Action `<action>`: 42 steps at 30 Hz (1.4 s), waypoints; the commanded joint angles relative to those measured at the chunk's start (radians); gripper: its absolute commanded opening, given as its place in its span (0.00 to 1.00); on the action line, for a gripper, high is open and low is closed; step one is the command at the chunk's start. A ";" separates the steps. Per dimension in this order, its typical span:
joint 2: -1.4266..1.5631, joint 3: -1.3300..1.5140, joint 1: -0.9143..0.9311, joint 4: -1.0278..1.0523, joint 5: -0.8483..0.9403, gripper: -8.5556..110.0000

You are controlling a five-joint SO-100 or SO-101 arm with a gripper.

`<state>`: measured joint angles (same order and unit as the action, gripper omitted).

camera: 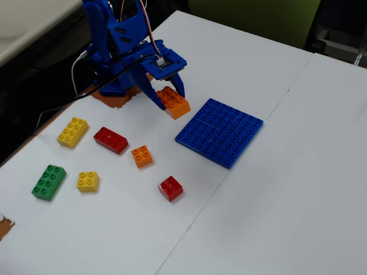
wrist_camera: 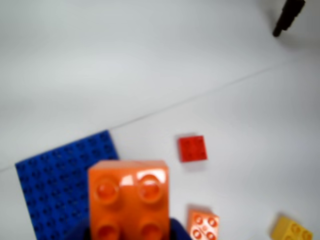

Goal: Pick up the 2x4 orange block and go up the 8x8 blue block.

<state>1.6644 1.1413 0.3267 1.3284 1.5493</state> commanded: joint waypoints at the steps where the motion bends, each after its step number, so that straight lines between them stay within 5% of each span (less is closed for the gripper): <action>1: 0.057 0.006 -0.055 -0.025 -0.006 0.07; 42: -0.147 0.212 -0.308 -0.221 -0.095 0.07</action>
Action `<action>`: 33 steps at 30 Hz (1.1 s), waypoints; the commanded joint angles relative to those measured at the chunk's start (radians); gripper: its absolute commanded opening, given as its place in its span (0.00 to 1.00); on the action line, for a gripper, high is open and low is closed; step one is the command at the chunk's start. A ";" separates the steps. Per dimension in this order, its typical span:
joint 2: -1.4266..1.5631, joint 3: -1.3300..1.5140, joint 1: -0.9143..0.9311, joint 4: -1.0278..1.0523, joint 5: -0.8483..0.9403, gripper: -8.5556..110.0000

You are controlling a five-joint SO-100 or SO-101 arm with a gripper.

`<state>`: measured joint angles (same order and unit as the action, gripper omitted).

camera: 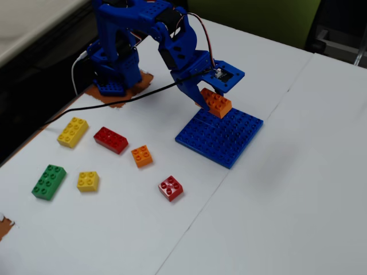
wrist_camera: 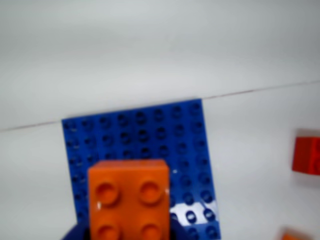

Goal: Pick up the 2x4 orange block and go up the 8x8 blue block.

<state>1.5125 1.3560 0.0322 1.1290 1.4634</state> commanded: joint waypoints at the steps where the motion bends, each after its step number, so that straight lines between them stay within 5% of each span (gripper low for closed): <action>1: 0.003 -0.003 -0.014 -0.023 -0.009 0.07; 33: 0.000 0.006 -0.034 -0.023 0.040 0.07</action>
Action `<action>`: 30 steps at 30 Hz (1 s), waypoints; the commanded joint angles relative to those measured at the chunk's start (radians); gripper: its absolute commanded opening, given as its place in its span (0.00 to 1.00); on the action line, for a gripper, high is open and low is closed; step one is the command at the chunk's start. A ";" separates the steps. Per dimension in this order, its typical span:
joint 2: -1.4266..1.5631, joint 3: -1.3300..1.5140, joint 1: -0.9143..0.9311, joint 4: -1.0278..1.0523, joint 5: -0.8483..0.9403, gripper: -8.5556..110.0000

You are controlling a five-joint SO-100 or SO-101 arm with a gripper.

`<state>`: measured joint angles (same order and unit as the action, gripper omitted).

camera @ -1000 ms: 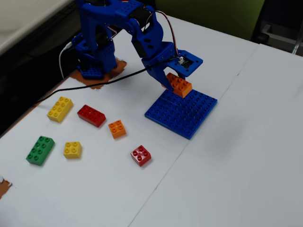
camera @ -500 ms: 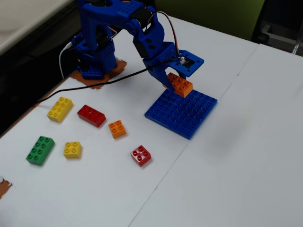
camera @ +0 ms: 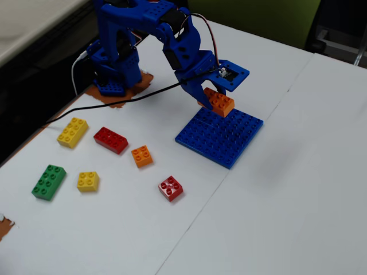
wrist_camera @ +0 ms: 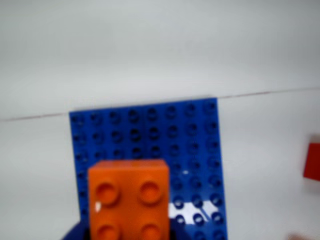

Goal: Pick up the 2x4 orange block and go up the 8x8 blue block.

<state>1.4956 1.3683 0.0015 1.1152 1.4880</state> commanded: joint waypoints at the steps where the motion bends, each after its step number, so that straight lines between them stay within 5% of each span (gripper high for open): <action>1: 0.017 -0.006 -0.002 -0.009 0.021 0.07; 30: 0.015 0.002 0.018 -0.023 0.064 0.07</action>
